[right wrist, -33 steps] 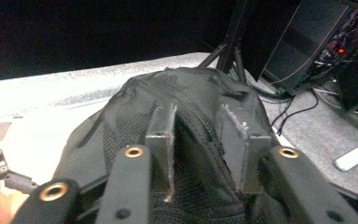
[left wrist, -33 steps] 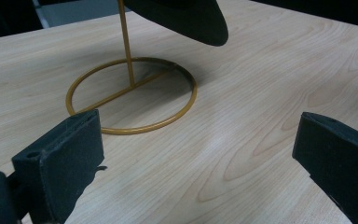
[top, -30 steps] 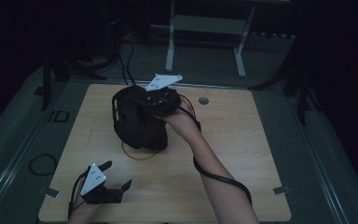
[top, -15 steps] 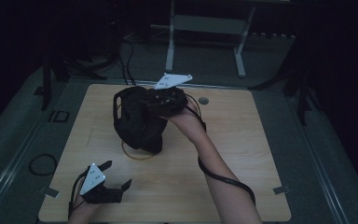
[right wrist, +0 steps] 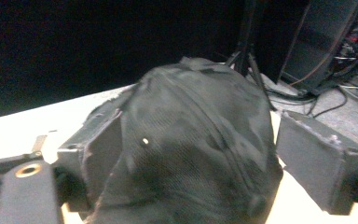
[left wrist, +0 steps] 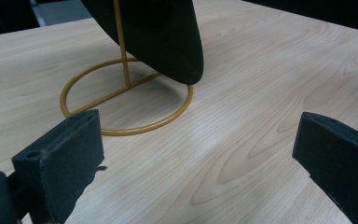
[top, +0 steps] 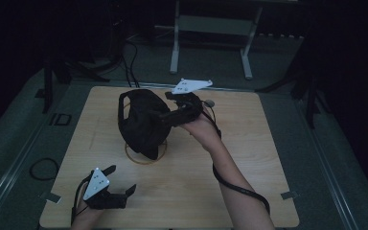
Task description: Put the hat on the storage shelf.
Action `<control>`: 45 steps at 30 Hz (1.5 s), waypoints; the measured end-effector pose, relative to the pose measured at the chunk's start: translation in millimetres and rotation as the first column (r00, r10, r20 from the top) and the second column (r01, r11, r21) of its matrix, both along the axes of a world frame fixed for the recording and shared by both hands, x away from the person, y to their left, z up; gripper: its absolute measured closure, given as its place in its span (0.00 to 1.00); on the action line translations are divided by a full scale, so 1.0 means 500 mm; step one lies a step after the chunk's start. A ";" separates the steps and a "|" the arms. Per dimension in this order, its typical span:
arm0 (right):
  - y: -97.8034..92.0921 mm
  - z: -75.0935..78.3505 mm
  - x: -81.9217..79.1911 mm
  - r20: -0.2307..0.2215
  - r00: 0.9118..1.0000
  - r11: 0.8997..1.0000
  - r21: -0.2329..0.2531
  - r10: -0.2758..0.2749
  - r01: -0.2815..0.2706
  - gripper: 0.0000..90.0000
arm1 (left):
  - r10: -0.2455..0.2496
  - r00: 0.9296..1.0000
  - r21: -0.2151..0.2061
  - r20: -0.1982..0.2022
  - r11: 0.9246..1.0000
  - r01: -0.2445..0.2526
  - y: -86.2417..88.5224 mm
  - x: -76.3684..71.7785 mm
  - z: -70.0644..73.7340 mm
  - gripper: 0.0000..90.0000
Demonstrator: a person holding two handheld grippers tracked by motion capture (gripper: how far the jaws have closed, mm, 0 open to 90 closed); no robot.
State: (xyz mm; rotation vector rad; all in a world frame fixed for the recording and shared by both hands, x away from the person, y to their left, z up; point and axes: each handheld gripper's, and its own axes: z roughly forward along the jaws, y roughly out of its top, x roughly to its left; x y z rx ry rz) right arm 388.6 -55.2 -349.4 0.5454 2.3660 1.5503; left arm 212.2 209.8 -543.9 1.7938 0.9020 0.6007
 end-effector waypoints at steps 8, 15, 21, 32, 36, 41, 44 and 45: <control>-0.027 -0.029 -0.013 0.019 1.000 0.999 -0.035 0.014 -0.013 0.15 | 0.001 1.000 0.005 -0.002 1.000 -0.001 -0.003 0.001 -0.001 0.03; -0.051 -0.058 -0.031 0.052 0.999 0.999 -0.035 0.016 -0.014 0.15 | 0.003 1.000 0.006 -0.002 1.000 -0.003 -0.003 0.000 -0.001 0.03; -0.076 -0.082 -0.042 0.059 0.998 1.000 -0.025 -0.014 0.015 0.15 | 0.010 1.000 0.010 0.000 1.000 -0.010 -0.001 -0.001 -0.002 0.03; -0.121 -0.147 -0.065 0.027 1.000 0.999 -0.044 -0.002 0.003 0.15 | 0.014 1.000 0.001 0.001 1.000 -0.014 0.001 -0.001 -0.003 0.03; -0.137 -0.169 -0.077 0.015 1.000 0.999 -0.039 0.000 0.001 0.15 | 0.015 1.000 0.000 0.001 1.000 -0.015 0.001 0.000 -0.004 0.03; -0.154 -0.198 -0.092 0.010 1.000 1.000 -0.028 -0.007 0.008 0.15 | 0.015 1.000 0.000 0.001 1.000 -0.015 0.000 -0.001 -0.004 0.03; -0.159 -0.208 -0.096 0.008 1.000 1.000 -0.028 -0.007 0.007 0.15 | 0.014 1.000 -0.004 0.002 1.000 -0.014 0.000 -0.002 -0.003 0.03; -0.161 -0.212 -0.097 0.010 1.000 1.000 -0.030 -0.009 0.009 0.15 | 0.014 1.000 -0.004 0.002 1.000 -0.014 0.000 -0.002 -0.003 0.03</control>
